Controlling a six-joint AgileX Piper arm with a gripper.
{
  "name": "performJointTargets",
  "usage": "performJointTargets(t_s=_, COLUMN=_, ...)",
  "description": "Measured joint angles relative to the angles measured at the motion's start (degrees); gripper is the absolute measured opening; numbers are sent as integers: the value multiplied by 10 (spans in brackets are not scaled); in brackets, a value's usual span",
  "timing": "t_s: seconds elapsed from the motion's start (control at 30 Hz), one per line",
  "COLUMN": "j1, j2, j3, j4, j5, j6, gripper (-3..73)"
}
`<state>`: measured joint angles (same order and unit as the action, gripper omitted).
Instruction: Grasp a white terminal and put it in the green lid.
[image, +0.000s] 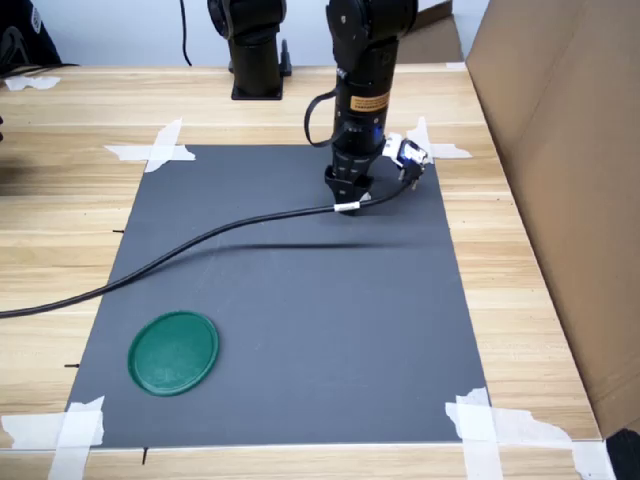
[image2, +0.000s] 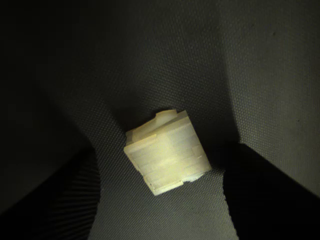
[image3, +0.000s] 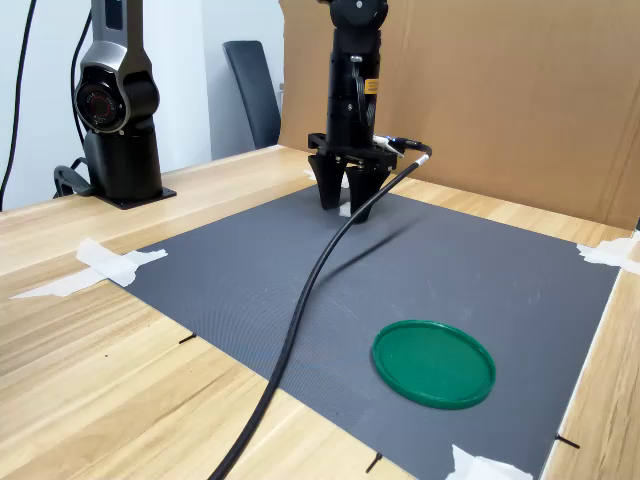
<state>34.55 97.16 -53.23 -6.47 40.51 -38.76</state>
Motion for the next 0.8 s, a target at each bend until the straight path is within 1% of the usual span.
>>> performJointTargets(t_s=0.1, j1=0, j2=0, j3=0, j4=0, j5=1, j6=3, gripper=594)
performJointTargets(t_s=0.13, j1=0, j2=0, j3=0, j4=0, j5=3, j6=5, gripper=573)
performJointTargets(t_s=0.23, j1=0, j2=0, j3=0, j4=3, j5=3, j6=6, gripper=444)
performJointTargets(t_s=0.27, j1=0, j2=-2, j3=0, j4=2, j5=-10, j6=6, gripper=329)
performJointTargets(t_s=0.3, j1=0, j2=-5, j3=0, j4=0, j5=-18, j6=6, gripper=275)
performJointTargets(t_s=0.5, j1=-2, j2=-41, j3=1, j4=0, j5=-16, j6=8, gripper=272)
performJointTargets(t_s=0.53, j1=-7, j2=-49, j3=1, j4=5, j5=-11, j6=11, gripper=272)
performJointTargets(t_s=0.57, j1=-24, j2=-58, j3=-3, j4=19, j5=1, j6=15, gripper=272)
performJointTargets(t_s=0.63, j1=-47, j2=-61, j3=-13, j4=33, j5=15, j6=17, gripper=272)
performJointTargets(t_s=0.67, j1=-92, j2=-63, j3=-36, j4=47, j5=38, j6=15, gripper=272)
performJointTargets(t_s=0.7, j1=-120, j2=-63, j3=-58, j4=52, j5=55, j6=7, gripper=272)
performJointTargets(t_s=0.73, j1=-138, j2=-63, j3=-72, j4=53, j5=65, j6=4, gripper=272)
performJointTargets(t_s=0.8, j1=-159, j2=-63, j3=-98, j4=55, j5=83, j6=0, gripper=272)
